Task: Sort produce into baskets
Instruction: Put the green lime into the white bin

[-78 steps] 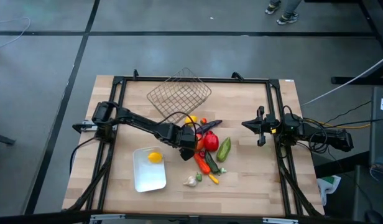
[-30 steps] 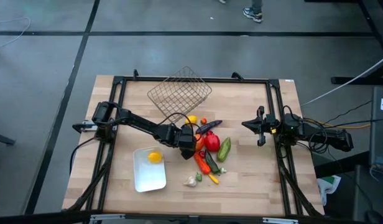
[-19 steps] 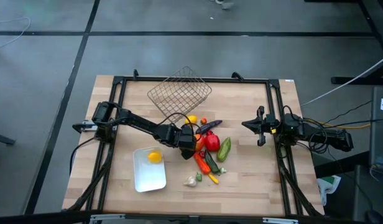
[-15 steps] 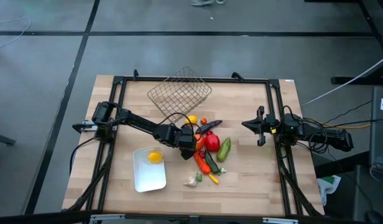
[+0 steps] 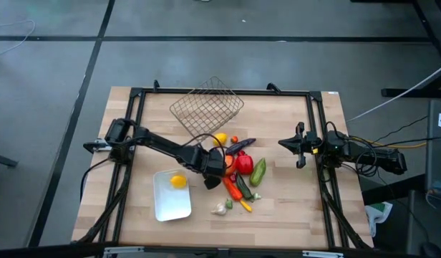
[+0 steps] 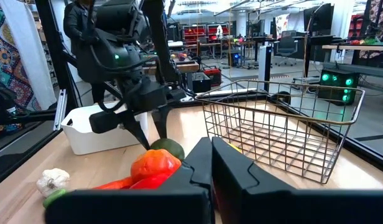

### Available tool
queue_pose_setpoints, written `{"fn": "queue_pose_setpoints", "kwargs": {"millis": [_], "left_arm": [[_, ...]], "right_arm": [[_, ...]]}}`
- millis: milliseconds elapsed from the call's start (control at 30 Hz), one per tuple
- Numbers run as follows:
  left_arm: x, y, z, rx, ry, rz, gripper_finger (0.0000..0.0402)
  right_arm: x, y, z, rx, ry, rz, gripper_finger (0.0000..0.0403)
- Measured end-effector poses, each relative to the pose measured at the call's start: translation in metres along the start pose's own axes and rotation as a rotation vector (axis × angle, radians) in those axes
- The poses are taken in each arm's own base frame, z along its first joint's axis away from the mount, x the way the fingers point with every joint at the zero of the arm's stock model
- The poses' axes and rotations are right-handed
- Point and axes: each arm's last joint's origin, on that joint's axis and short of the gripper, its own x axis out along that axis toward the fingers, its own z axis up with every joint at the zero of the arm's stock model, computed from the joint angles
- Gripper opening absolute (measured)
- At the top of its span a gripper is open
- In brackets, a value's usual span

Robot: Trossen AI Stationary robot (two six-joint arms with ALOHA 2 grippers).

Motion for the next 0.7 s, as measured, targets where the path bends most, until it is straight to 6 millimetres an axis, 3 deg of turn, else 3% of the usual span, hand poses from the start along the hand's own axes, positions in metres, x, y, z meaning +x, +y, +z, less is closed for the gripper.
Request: {"fn": "queue_pose_setpoints", "kwargs": {"millis": [700], "left_arm": [[-0.063, -0.007, -0.001, 0.164, 0.203, 0.029, 0.0154]], "right_arm": [[0.000, 0.000, 0.000, 0.000, 0.000, 0.000, 0.0012]]}}
